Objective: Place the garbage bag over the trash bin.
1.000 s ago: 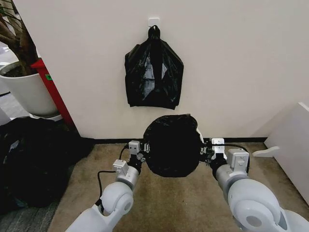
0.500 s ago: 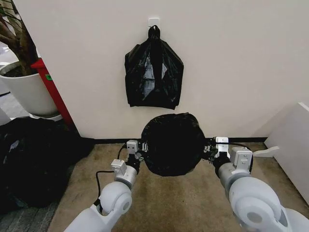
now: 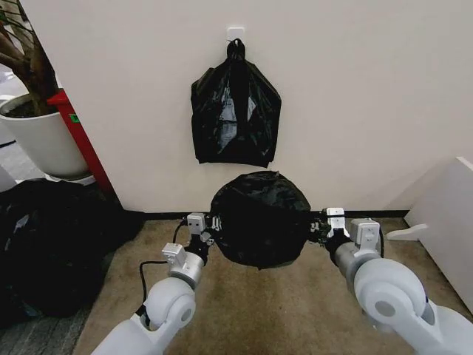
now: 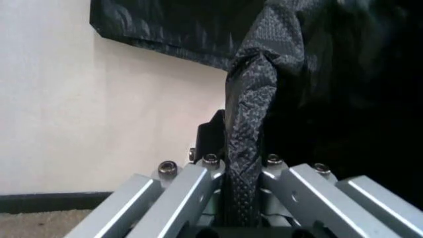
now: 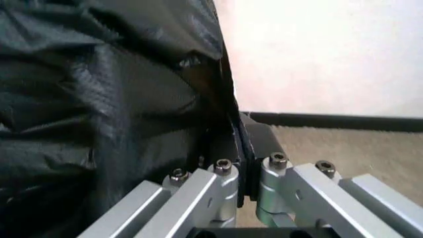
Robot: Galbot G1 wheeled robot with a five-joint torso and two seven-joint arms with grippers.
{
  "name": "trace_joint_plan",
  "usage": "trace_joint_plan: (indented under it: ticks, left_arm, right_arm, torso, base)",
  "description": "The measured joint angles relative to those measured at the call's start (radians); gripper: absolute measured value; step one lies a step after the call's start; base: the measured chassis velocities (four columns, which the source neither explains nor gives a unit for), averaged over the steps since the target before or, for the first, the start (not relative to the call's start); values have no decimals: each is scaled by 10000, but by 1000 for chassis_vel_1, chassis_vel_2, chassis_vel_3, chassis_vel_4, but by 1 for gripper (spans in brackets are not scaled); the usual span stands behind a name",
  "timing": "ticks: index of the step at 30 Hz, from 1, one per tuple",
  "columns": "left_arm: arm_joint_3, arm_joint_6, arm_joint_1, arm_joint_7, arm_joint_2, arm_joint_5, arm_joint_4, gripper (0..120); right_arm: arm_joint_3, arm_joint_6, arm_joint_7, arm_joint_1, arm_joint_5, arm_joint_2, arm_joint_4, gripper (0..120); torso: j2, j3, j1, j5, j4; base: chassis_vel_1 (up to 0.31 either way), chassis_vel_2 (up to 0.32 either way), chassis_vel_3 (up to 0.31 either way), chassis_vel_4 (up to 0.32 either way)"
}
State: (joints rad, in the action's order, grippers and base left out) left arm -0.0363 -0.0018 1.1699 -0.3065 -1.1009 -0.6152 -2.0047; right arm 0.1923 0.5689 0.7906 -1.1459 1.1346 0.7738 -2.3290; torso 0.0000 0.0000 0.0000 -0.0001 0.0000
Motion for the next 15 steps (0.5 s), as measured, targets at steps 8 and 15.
trace_joint_plan:
  ticks: [8,15]
  left_arm:
    - [-104,-8,139,178,53,-278,-145,1]
    - [-315,8,162,-181,-7,-568,-117,1]
  right_arm:
    - [144,-857,-2387,-43,-1067,-175,1049,3]
    - [370,-902,-2564,-266,-1146,-420,749,27]
  torso:
    - [0,0,0,1,0]
    - [0,0,0,2,3]
  base:
    - [0,0,0,0]
    - [0,0,0,0]
